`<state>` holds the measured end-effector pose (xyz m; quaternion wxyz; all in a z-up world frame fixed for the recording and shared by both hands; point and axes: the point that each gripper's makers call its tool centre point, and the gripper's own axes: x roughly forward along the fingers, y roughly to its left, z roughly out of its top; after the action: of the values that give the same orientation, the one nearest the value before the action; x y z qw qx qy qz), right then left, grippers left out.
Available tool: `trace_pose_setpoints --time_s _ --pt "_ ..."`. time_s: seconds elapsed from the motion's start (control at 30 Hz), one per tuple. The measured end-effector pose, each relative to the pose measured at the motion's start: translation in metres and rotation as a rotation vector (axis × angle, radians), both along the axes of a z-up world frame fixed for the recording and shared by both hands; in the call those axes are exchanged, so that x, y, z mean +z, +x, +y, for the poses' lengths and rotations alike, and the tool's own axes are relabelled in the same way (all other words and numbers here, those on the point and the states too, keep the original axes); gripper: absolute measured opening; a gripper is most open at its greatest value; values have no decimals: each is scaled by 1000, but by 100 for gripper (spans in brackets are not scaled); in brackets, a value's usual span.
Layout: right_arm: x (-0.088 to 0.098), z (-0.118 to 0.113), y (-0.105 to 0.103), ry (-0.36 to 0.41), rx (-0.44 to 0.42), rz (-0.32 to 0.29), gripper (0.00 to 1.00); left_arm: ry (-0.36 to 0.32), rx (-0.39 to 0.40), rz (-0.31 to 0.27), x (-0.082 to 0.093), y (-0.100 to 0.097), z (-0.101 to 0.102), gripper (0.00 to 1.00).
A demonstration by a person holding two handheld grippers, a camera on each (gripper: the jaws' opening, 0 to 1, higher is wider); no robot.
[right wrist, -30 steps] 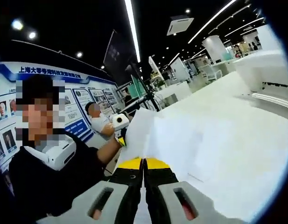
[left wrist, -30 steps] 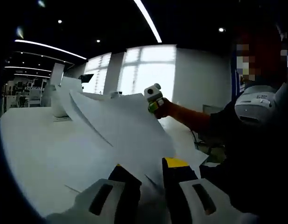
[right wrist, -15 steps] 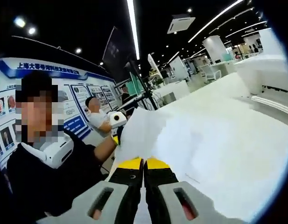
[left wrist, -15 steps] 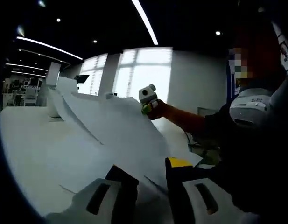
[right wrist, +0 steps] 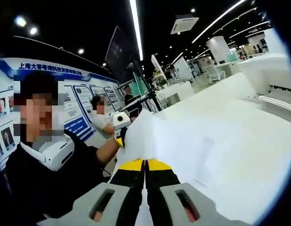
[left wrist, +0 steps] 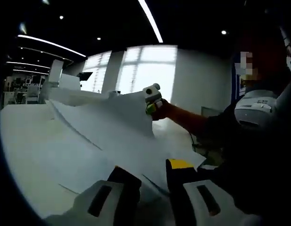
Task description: Organize the stack of printing papers by aligning and flattening the scattered papers on the table
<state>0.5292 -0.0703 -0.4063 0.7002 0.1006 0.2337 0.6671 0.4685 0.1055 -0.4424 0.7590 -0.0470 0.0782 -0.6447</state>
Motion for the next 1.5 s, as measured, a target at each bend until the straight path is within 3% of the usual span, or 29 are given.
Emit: trace_pose_setpoints --time_s 0.27,0.5,0.53,0.7,0.87,1.13,1.5 --pt "8 -8 0 49 -16 50 0 -27 -11 17 5 -5 -3 32" --pt "1 -10 -1 48 -40 76 0 -47 -24 28 8 -6 0 37" --pt "-2 -12 2 51 -73 104 0 -49 -18 37 8 -5 0 37" --pt "-7 -16 9 47 -128 127 0 -54 -15 42 9 -5 0 39" --pt "-6 -17 6 52 -139 126 0 -64 -6 56 11 -2 2 40" --pt "6 3 -16 50 -70 65 0 -58 0 69 9 -1 1 39" --pt "0 0 -10 29 -83 64 0 -37 2 81 5 1 1 31"
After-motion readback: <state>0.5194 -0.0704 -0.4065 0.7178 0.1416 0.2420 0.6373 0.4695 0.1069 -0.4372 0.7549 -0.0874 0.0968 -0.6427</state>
